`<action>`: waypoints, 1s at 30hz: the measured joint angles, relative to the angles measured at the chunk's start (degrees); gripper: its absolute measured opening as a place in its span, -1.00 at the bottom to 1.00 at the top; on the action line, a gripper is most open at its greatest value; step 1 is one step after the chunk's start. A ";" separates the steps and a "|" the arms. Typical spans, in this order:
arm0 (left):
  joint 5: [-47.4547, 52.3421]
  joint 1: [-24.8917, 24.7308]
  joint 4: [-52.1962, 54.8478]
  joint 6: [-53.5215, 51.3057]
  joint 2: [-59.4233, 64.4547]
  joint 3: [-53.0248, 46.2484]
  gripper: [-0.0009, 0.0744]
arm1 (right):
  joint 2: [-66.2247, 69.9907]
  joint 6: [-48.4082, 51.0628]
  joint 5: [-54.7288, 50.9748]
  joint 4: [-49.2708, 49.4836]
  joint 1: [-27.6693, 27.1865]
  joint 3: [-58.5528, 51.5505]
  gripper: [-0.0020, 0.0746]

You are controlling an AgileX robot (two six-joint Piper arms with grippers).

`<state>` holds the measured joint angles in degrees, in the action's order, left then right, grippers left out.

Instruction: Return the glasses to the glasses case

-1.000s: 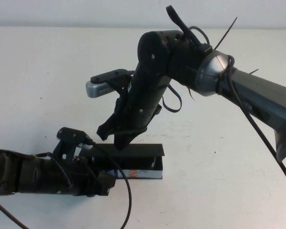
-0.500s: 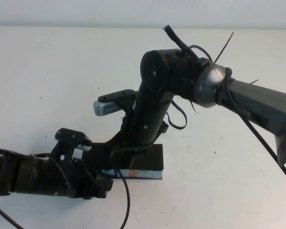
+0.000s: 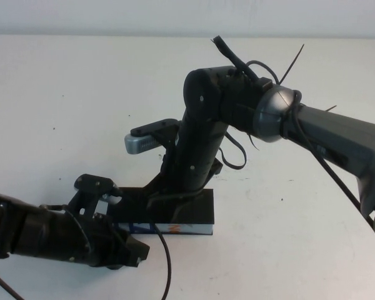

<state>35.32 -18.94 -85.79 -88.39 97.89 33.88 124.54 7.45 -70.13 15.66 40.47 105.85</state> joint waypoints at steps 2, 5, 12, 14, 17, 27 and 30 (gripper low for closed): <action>-0.01 0.00 0.10 0.00 -0.37 -0.39 -0.98 | 0.00 0.00 0.00 0.00 0.00 0.20 -0.98; -0.01 0.00 0.37 0.13 -2.40 -1.56 -0.98 | -0.42 -0.14 -0.10 -0.12 0.00 0.33 -0.98; -0.52 0.00 -1.09 0.64 -18.35 -2.83 -0.98 | -8.98 -2.75 0.01 -2.69 0.00 0.33 -0.98; -2.50 0.00 -1.46 0.70 -25.40 -2.93 -0.98 | -12.74 -3.85 -0.12 -3.83 0.00 0.33 -0.98; -8.41 -0.13 -1.93 0.93 -35.43 -3.38 -0.98 | -17.75 -5.23 -0.23 -5.81 0.00 0.17 -0.98; -27.88 -0.26 -4.74 1.22 -68.34 -13.39 -0.98 | -40.78 -7.45 -0.58 -9.79 0.00 -17.94 -0.98; -31.72 -0.30 -5.21 1.29 -76.95 -18.35 -0.98 | -49.32 -7.45 1.71 -9.92 0.00 -27.24 -0.98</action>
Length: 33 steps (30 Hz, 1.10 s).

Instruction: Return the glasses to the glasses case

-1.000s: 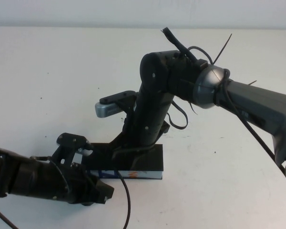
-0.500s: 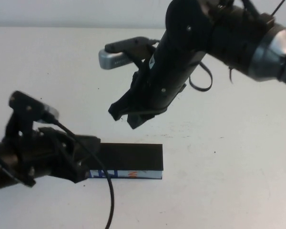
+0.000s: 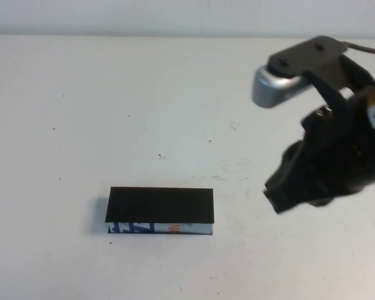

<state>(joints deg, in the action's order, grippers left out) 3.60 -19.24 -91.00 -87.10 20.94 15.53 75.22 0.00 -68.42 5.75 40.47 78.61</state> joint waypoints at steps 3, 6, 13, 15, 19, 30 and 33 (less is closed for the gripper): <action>-2.65 0.00 0.06 -1.06 -7.20 -4.10 -0.98 | -8.14 -1.15 4.29 0.00 0.00 -8.88 -0.98; -5.07 0.00 -0.03 -2.35 -12.42 -7.68 -0.98 | -15.51 -1.55 8.63 0.54 0.00 -17.35 -0.98; -7.75 0.00 -0.16 -2.78 -16.11 -14.18 -0.98 | -29.37 -1.81 22.56 2.90 0.00 -34.92 -0.98; -7.89 -0.09 -0.30 -2.78 -16.11 -15.59 -0.98 | -32.50 -1.81 27.11 3.59 0.00 -39.07 -0.98; -7.89 -0.09 -0.43 -2.78 -16.11 -16.95 -0.98 | -38.57 -1.81 36.08 5.32 0.00 -46.63 -0.98; -8.05 -0.09 5.67 0.15 -16.11 -17.04 -0.98 | -43.46 -1.81 46.22 10.43 0.00 -52.80 -0.98; -12.25 -0.09 16.69 13.66 -16.11 -17.04 -0.98 | -43.46 -1.81 46.35 10.38 0.00 -52.85 -0.98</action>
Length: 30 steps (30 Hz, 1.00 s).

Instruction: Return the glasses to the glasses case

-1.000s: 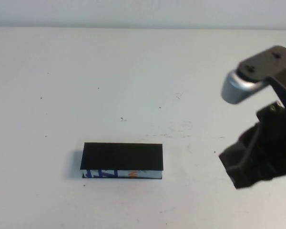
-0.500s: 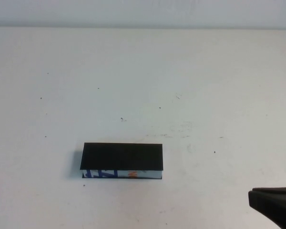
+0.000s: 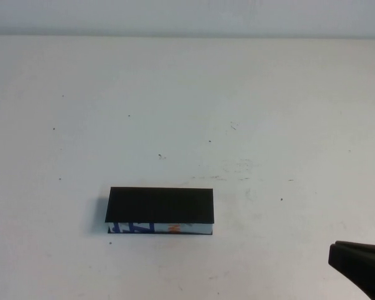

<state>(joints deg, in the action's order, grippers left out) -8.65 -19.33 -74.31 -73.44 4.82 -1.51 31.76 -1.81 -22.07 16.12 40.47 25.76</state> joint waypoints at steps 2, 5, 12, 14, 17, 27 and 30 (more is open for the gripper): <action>-4.57 0.00 13.44 14.93 0.28 0.00 -0.98 | 0.00 0.00 0.00 -0.09 0.00 0.00 -0.98; -5.90 0.00 35.97 32.78 0.75 0.00 -0.98 | -0.10 0.00 0.00 -1.10 0.00 0.00 -0.98; 10.90 1.70 72.16 62.08 1.14 0.00 -0.98 | -1.00 0.00 4.09 -11.06 -2.19 -1.57 -0.98; 14.87 2.03 75.67 65.88 1.14 0.00 -0.98 | -2.91 0.00 8.25 -13.03 -7.30 -4.29 -0.98; 19.61 2.17 77.60 67.86 1.14 0.00 -0.98 | -8.01 0.00 13.52 -13.69 -17.24 -10.84 -0.98; 28.09 5.70 78.86 72.18 -4.26 0.00 -0.98 | -30.27 -0.09 14.94 -12.61 -39.02 -25.07 -0.98; 30.47 8.67 79.65 72.18 -5.28 0.00 -0.98 | -32.08 -0.09 12.33 -12.50 -39.97 -26.37 -0.98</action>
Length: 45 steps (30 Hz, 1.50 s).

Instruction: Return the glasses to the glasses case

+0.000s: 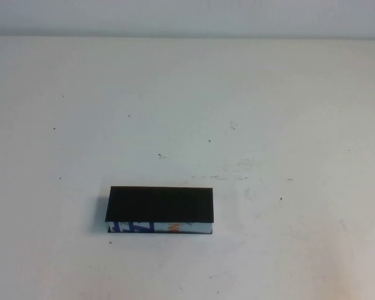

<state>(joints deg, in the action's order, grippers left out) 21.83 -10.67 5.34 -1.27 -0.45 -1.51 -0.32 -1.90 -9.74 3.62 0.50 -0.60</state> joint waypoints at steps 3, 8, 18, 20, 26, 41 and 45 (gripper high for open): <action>0.40 1.21 0.23 0.00 0.00 0.00 -0.98 | -0.13 0.00 -1.26 0.04 -0.04 -0.91 -0.98; 0.38 1.34 0.32 0.00 -0.13 0.00 -0.98 | -0.13 0.12 -5.59 0.04 -0.04 -0.91 -0.98; 0.38 1.34 0.37 0.00 -0.13 0.00 -0.98 | -0.13 1.12 -10.05 -0.14 -0.04 -0.91 -0.98; 0.38 1.34 0.37 0.00 -0.13 0.00 -0.98 | -0.13 1.25 -10.05 -0.14 -0.04 -0.91 -0.98; 0.38 1.34 0.46 0.00 -0.13 0.00 -0.98 | -0.13 1.25 -10.05 -0.14 -0.04 -0.91 -0.98; 0.38 1.34 0.46 0.00 -0.13 0.00 -0.98 | -0.13 1.25 -10.12 -0.14 -0.04 -0.91 -0.98; 0.38 1.34 0.46 0.00 -0.13 0.00 -0.98 | -0.13 1.25 -10.12 -0.14 -0.04 -0.91 -0.98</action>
<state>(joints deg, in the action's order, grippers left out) 22.21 -9.33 5.80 -1.27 -0.58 -1.51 -0.45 -0.64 -19.85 3.48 0.45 -1.51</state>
